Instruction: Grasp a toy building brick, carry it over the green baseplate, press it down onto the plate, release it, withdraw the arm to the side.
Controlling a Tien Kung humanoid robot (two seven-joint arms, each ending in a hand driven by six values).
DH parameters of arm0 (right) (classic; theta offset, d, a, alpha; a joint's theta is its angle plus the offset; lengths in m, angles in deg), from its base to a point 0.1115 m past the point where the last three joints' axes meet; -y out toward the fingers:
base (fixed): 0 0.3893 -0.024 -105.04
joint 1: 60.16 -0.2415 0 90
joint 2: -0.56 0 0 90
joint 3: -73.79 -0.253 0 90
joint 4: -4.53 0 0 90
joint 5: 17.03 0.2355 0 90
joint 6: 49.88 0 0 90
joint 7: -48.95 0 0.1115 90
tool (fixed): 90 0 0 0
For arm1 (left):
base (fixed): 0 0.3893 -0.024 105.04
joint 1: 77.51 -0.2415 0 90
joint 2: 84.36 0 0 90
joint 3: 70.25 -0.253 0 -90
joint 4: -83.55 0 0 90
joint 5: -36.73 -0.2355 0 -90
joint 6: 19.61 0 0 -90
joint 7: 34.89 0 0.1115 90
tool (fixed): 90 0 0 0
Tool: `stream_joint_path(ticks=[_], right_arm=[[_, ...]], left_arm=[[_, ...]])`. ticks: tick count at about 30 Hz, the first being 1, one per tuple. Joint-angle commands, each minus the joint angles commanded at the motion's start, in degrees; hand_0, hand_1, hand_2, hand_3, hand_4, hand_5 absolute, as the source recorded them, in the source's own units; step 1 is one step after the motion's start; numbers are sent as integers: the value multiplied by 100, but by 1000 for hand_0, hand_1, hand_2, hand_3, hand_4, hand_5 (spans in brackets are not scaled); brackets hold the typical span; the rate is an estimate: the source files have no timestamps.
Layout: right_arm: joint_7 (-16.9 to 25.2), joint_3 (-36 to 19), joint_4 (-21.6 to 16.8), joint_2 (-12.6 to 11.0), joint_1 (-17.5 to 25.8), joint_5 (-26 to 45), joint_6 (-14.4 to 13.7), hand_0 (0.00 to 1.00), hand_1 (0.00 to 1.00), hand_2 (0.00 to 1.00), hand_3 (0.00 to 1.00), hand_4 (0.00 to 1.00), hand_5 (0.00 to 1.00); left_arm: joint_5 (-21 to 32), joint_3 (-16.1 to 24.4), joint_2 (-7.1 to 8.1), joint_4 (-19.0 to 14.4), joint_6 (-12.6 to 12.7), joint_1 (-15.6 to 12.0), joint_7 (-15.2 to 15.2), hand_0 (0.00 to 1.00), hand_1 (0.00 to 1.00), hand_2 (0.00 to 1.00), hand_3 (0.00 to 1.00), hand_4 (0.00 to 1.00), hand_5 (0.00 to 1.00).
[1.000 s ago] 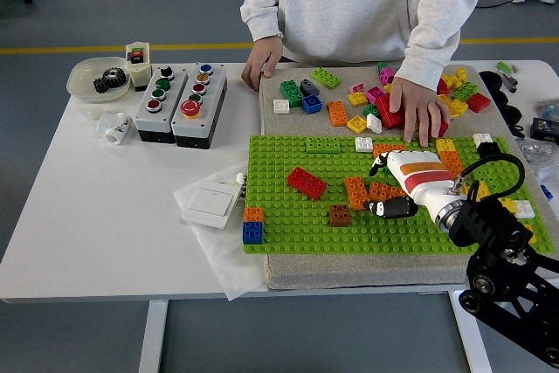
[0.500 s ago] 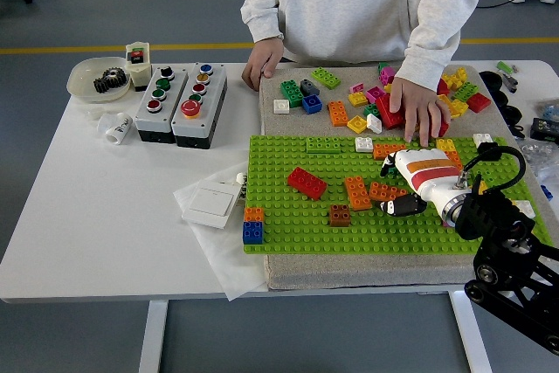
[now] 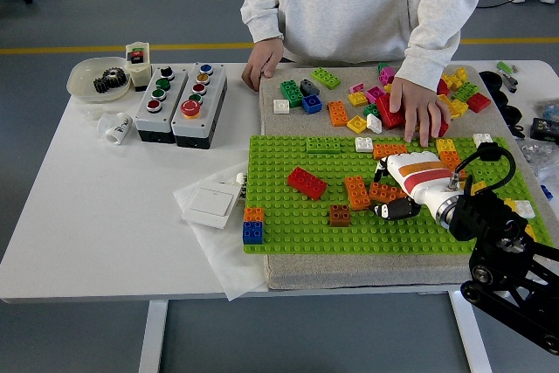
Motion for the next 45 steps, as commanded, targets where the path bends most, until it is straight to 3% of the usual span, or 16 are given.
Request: stream_joint_path(ticks=[10, 22, 30, 37, 45], right_arm=[[5, 53, 204, 109, -64, 138, 0, 435, 522, 622, 548, 832, 403], [-35, -96, 97, 53, -51, 127, 6, 441, 519, 618, 539, 819, 407], [58, -89, 233, 75, -100, 300, 10, 442, 527, 622, 540, 818, 408], [105, -41, 273, 65, -123, 400, 117, 521, 571, 664, 552, 828, 418], [121, -7, 294, 60, -140, 405, 150, 521, 575, 683, 556, 830, 419]], left_arm=[[5, -4, -2, 0, 2, 2, 3, 787, 773, 785, 589, 623, 616], [18, -19, -4, -1, 0, 22, 4, 788, 773, 786, 589, 621, 614], [87, -56, -6, -2, 14, 56, 0, 787, 773, 786, 588, 624, 618], [104, -66, -4, -2, 17, 69, -4, 786, 773, 786, 588, 623, 616], [71, -44, -10, -5, 7, 73, 7, 784, 773, 785, 588, 623, 617]])
